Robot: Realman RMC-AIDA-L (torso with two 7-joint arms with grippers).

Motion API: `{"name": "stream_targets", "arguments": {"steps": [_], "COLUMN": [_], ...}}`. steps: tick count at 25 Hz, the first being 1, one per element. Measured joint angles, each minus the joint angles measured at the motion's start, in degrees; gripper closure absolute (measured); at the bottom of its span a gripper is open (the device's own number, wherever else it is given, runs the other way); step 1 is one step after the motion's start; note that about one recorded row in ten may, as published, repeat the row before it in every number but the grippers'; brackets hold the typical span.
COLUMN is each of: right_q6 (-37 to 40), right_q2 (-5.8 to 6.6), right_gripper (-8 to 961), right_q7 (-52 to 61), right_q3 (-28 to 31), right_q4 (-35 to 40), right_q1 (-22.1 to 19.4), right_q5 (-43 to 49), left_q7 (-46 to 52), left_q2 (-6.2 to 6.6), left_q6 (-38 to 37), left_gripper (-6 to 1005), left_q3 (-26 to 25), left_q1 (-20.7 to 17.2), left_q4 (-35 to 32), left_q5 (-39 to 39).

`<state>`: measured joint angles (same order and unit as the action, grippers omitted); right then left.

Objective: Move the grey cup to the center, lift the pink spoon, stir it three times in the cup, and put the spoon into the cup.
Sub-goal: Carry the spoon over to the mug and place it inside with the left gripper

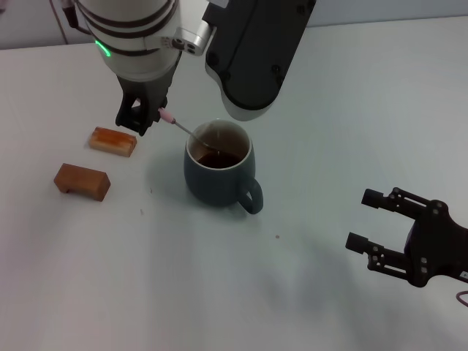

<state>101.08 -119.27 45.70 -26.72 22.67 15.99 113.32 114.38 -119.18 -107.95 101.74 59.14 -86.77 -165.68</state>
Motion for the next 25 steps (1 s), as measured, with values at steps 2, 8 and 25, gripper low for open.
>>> {"name": "stream_targets", "arguments": {"steps": [2,8,25], "right_q6": [0.0,-0.2,-0.1], "right_q2": [-0.02,-0.07,-0.17], "right_gripper": [211,211,211], "right_q7": [0.0,0.0,0.0], "right_q3": [0.0,0.0,-0.1], "right_q4": [-0.1,-0.4,-0.8], "right_q1": [0.0,0.0,0.0], "right_q5": [0.0,0.1,0.2], "left_q7": [-0.1,-0.1,2.4], "left_q2": [0.00,0.00,0.00], "left_q6": [0.6,3.2,0.0], "left_gripper": [798,795,784], "left_q3": [0.3,2.4,7.5], "left_q1": [0.2,1.5,-0.1], "left_q4": [0.4,1.5,-1.9], "left_q5": [0.0,0.1,0.1]}}
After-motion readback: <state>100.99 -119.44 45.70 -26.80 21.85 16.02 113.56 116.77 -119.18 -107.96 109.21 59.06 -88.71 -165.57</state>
